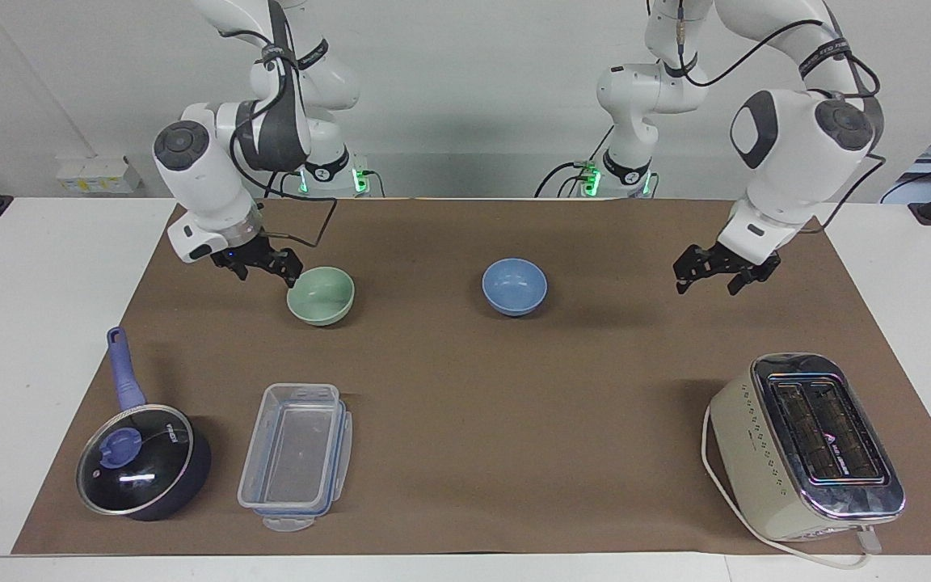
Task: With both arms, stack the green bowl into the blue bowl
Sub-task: 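Withdraw the left gripper while the right gripper reaches the green bowl, then grasp the green bowl rim with the right gripper and lift it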
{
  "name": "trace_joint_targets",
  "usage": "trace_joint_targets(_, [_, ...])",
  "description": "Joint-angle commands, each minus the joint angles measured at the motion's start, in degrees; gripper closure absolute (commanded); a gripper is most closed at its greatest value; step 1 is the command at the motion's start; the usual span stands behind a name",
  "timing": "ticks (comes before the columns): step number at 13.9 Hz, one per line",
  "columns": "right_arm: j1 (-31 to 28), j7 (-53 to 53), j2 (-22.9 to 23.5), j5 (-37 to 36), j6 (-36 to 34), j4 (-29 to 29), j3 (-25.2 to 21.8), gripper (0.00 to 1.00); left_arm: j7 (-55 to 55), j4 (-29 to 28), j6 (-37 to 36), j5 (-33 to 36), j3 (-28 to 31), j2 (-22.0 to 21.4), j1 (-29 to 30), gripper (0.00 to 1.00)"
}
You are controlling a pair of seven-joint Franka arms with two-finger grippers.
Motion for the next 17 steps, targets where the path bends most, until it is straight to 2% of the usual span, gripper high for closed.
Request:
trace_joint_targets(1, [0.03, -1.48, 0.97, -0.14, 4.88, -3.78, 0.14, 0.0, 1.04, 8.78, -8.69, 2.5, -0.84, 1.25, 1.18, 0.0])
trace_joint_targets(3, [0.82, -1.48, 2.12, -0.14, 6.64, -4.66, 0.14, 0.0, 1.04, 12.84, -13.28, 2.96, -0.75, 1.96, 1.09, 0.0])
trace_joint_targets(5, [0.82, -3.66, 2.65, -0.14, 10.15, -7.12, 0.14, 0.03, 0.86, 12.33, -13.21, 2.78, -0.93, 1.52, 0.91, 0.0])
trace_joint_targets(7, [0.73, -5.08, 2.65, -0.14, 11.66, -8.18, 0.14, 0.23, 0.78, 12.24, -13.03, 2.78, -0.84, 1.52, 0.91, 0.0])
trace_joint_targets(8, [0.65, -5.26, 2.65, -0.14, 11.66, -8.18, 0.14, 0.4, 0.78, 12.24, -13.03, 2.78, -0.84, 1.52, 1.0, 0.0])
trace_joint_targets(10, [0.82, -5.0, 2.74, -0.14, 11.4, -8.1, 0.23, 0.85, 0.69, 12.24, -13.03, 2.78, -0.84, 1.43, 1.09, 0.0])
trace_joint_targets(11, [0.82, -5.0, 2.74, -0.05, 11.22, -7.92, 0.23, 0.98, 0.69, 12.24, -13.03, 2.78, -0.84, 1.43, 1.09, 0.0])
trace_joint_targets(15, [1.78, -5.35, 0.9, 0.74, 8.69, -5.91, 0.67, 1.0, 0.69, 12.24, -13.03, 2.78, -0.84, 1.52, 1.0, 0.0])
trace_joint_targets(17, [5.46, -4.74, -0.86, 3.62, 4.39, -3.54, 0.67, 1.0, 0.69, 12.24, -13.04, 2.78, -0.84, 1.43, 1.09, 0.0])
